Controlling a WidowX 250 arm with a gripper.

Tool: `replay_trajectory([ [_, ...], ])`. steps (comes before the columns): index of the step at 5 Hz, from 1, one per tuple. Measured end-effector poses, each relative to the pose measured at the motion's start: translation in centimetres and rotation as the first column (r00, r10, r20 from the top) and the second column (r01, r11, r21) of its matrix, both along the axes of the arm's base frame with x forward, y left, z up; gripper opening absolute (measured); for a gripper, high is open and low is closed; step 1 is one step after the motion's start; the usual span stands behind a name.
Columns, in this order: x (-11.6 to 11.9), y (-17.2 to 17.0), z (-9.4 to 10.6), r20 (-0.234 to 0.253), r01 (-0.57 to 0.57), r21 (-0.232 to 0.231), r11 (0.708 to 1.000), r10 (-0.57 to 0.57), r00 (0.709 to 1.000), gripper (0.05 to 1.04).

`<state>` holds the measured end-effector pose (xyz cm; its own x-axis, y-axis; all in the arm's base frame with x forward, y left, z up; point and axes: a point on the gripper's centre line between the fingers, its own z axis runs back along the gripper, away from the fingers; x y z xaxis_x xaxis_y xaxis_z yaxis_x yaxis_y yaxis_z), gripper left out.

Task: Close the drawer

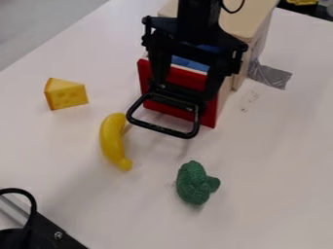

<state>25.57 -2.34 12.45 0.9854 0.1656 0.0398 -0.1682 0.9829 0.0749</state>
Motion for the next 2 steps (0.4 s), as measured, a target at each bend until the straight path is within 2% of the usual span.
replay_trajectory([
  [2,-0.24,0.38,-1.71,-0.044,-0.001,0.023,1.000,0.002,0.999,0.998],
])
